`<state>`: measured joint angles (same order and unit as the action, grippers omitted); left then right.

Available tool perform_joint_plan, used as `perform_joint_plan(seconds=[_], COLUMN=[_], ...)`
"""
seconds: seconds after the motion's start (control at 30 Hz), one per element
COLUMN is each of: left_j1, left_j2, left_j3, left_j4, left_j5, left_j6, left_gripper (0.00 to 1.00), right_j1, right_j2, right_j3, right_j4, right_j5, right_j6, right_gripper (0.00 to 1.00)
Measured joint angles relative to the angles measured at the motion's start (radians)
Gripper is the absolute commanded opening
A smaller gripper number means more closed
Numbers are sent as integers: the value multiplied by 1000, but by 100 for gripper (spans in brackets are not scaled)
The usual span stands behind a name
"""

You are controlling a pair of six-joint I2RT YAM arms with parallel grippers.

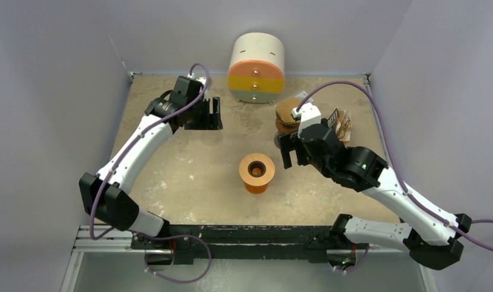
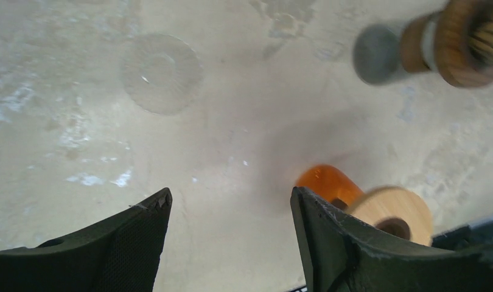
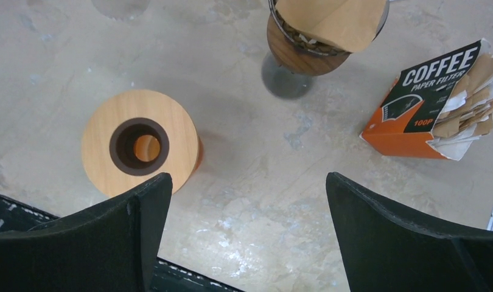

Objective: Place the coffee filter in the dripper
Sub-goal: Pick up the coffee dripper from the center of the board.

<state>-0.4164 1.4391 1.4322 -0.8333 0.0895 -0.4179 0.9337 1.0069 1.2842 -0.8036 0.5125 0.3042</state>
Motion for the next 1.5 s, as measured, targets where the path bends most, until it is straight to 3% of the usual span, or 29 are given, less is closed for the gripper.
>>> perform_joint_plan(seconds=[0.27,0.53,0.77,1.5], left_j1=[47,132,134,90], left_j2=[179,371,492,579], left_j3=[87,162,252,305], left_j4=[-25,-22,-30,-71], left_j5=[-143,-136,-117,-104], left_j6=[63,74,74,70], left_gripper=[68,66,64,54], right_j1=[0,0,0,0], right_j2=[-56,-184,-210,-211], right_j3=[-77,-113,-124,-141], right_j4=[-1,2,2,5], right_j5=[-31,-65,-87,-108], right_j6=[-31,-64,-74,-89], right_gripper=[98,98,97,98])
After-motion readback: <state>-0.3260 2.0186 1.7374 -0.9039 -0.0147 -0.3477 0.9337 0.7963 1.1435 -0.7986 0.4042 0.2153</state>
